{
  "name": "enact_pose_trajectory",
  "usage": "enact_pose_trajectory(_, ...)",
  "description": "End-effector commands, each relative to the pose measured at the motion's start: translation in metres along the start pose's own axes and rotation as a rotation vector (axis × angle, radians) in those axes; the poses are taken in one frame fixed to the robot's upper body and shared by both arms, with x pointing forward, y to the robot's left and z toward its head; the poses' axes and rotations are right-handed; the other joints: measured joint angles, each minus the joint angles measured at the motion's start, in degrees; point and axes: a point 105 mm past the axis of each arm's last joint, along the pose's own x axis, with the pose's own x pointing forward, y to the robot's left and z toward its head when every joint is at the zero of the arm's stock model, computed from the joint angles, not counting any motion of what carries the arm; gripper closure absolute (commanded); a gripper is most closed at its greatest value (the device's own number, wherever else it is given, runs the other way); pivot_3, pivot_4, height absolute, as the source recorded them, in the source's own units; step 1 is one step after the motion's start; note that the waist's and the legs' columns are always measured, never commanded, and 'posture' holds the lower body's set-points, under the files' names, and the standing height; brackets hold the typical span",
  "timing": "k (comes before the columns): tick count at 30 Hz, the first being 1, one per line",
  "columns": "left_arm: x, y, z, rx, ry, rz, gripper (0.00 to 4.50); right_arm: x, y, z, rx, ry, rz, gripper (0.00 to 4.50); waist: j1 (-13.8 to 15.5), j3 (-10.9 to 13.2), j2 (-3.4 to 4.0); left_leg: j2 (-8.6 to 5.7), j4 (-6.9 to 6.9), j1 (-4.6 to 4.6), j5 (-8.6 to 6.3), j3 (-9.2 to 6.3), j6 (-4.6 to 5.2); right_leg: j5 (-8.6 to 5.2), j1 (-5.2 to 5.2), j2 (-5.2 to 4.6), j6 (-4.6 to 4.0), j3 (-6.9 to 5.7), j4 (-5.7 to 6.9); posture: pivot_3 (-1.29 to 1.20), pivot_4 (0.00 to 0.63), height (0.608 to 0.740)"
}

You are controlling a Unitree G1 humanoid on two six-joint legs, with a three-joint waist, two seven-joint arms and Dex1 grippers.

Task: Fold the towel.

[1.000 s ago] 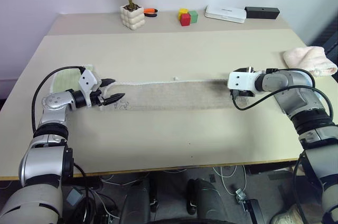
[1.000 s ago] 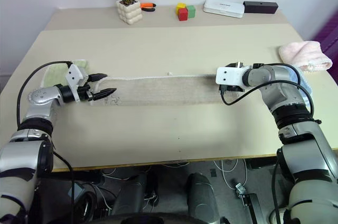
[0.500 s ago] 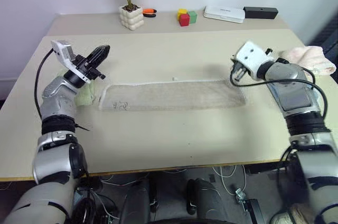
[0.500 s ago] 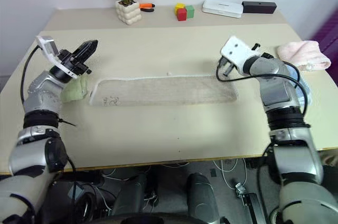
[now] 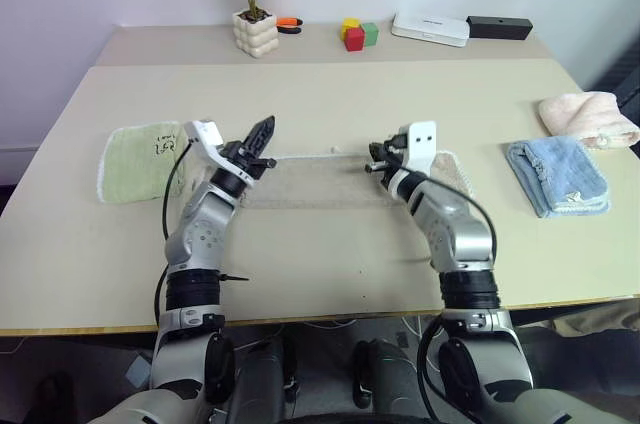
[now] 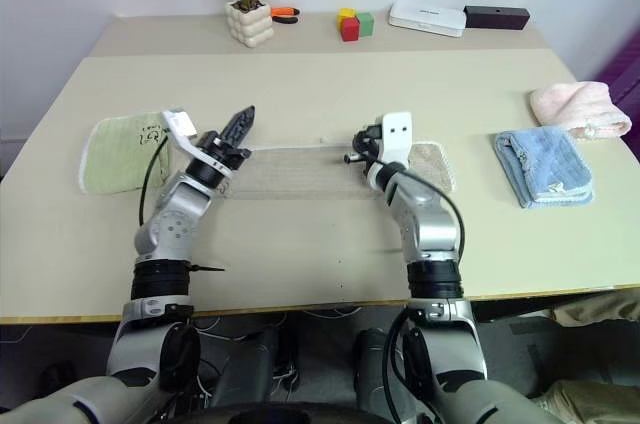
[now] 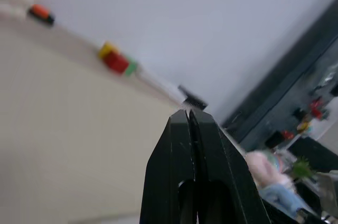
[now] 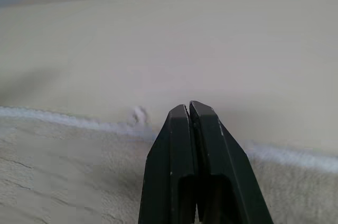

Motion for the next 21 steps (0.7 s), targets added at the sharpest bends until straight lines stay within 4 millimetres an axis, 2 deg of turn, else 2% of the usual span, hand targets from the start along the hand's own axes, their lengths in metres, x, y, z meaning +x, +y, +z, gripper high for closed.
enact_pose_trajectory(1, -0.005, 0.024, 0.008, 0.1, -0.001, 0.103, 4.5, -0.002, -0.027, 0.0, -0.055, -0.041, -0.108, 4.46, -0.23, 0.0, 0.0, 0.0, 0.0, 0.0, 0.0, 0.0, 0.0, 0.0, 0.0, 0.0, 0.0, 0.0, 0.0, 0.0, 0.15, 0.74)
enact_pose_trajectory(5, -0.017, 0.056, 0.023, 0.167, -0.012, 0.221, 4.5, -0.009, -0.059, 0.0, -0.129, -0.047, -0.219, 4.46, -0.06, -0.01, 0.0, 0.02, -0.01, 0.01, 0.0, -0.01, 0.0, 0.0, 0.0, 0.01, -0.01, 0.0, -0.01, 0.0, 0.15, 0.74)
enact_pose_trajectory(9, -0.03, 0.077, 0.022, 0.189, 0.037, 0.289, 4.5, -0.013, -0.077, 0.006, -0.189, -0.059, -0.281, 4.46, 0.06, -0.01, 0.0, 0.02, -0.01, 0.01, 0.0, -0.01, 0.0, 0.0, 0.0, 0.0, -0.01, 0.0, -0.02, 0.0, 0.15, 0.74)
enact_pose_trajectory(14, -0.037, 0.086, 0.025, 0.18, 0.052, 0.3, 4.5, -0.019, -0.1, 0.015, -0.244, -0.065, -0.347, 4.46, 0.05, -0.01, 0.01, 0.02, -0.01, 0.02, 0.0, -0.01, 0.0, 0.0, 0.02, -0.01, -0.01, 0.0, -0.01, 0.0, 0.15, 0.74)
enact_pose_trajectory(17, -0.035, 0.077, 0.026, 0.122, 0.04, 0.226, 4.5, -0.021, -0.107, 0.017, -0.255, -0.065, -0.343, 4.46, -0.05, -0.01, 0.01, 0.02, -0.02, 0.03, 0.0, 0.0, 0.0, -0.01, 0.02, -0.01, -0.01, 0.0, -0.01, 0.0, 0.15, 0.74)
enact_pose_trajectory(18, -0.033, 0.072, 0.027, 0.12, 0.036, 0.195, 4.25, -0.022, -0.105, 0.021, -0.227, -0.102, -0.312, 4.49, -0.06, -0.01, 0.01, 0.02, -0.02, 0.03, 0.0, 0.01, 0.0, -0.01, 0.01, -0.01, -0.01, 0.0, -0.01, 0.0, 0.15, 0.74)
enact_pose_trajectory(20, -0.029, 0.064, 0.029, 0.147, 0.035, 0.147, 3.67, -0.027, -0.103, 0.031, -0.17, -0.17, -0.278, 3.98, -0.09, -0.01, 0.01, 0.03, -0.04, 0.02, 0.0, 0.01, 0.0, -0.01, 0.0, -0.01, 0.0, 0.0, -0.02, 0.0, 0.15, 0.74)
enact_pose_trajectory(21, -0.027, 0.059, 0.03, 0.161, 0.039, 0.126, 3.21, -0.028, -0.102, 0.035, -0.152, -0.19, -0.262, 3.68, -0.08, -0.01, 0.0, 0.03, -0.04, 0.02, 0.0, 0.01, 0.0, -0.01, 0.01, -0.01, 0.0, 0.0, -0.02, 0.0, 0.15, 0.74)
